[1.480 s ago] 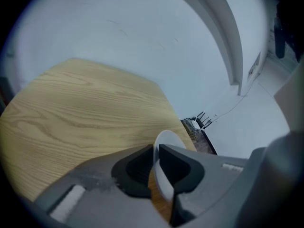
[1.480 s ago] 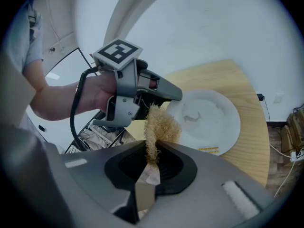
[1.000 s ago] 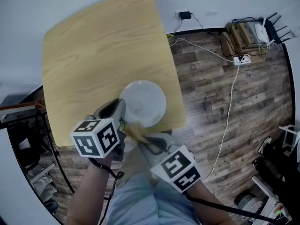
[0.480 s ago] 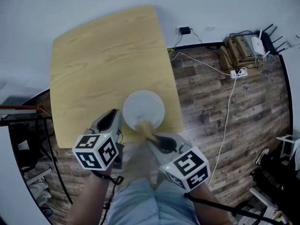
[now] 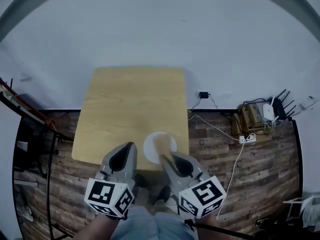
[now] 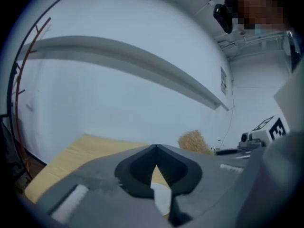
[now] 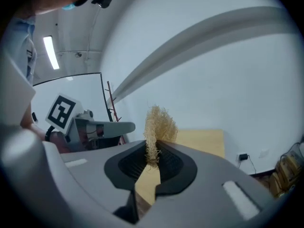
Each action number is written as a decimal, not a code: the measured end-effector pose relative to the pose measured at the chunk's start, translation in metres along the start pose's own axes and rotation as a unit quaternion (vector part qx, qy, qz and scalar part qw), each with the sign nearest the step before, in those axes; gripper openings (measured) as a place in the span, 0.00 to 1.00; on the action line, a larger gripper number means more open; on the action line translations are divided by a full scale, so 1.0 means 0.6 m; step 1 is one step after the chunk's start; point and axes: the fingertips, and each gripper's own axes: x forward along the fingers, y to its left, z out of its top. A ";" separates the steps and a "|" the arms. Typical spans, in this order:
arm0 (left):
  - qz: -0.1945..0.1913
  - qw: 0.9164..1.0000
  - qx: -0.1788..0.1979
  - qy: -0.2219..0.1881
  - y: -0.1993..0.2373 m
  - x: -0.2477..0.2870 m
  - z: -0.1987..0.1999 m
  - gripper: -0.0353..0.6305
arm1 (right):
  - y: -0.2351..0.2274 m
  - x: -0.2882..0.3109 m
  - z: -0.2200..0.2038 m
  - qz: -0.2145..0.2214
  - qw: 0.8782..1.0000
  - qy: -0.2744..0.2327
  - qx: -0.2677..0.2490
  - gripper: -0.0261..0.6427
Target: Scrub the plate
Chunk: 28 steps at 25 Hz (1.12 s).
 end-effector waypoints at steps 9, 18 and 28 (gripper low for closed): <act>0.038 0.994 0.078 -0.065 -0.006 -0.059 0.098 0.09 | 0.052 0.005 0.122 -0.052 0.993 -0.083 -0.071 0.11; 0.033 0.992 0.081 -0.094 0.047 -0.091 0.129 0.09 | 0.097 0.043 0.129 -0.085 0.987 -0.084 -0.104 0.11; 0.015 0.990 0.102 -0.101 0.070 -0.083 0.143 0.09 | 0.106 0.066 0.152 -0.110 0.982 -0.099 -0.117 0.11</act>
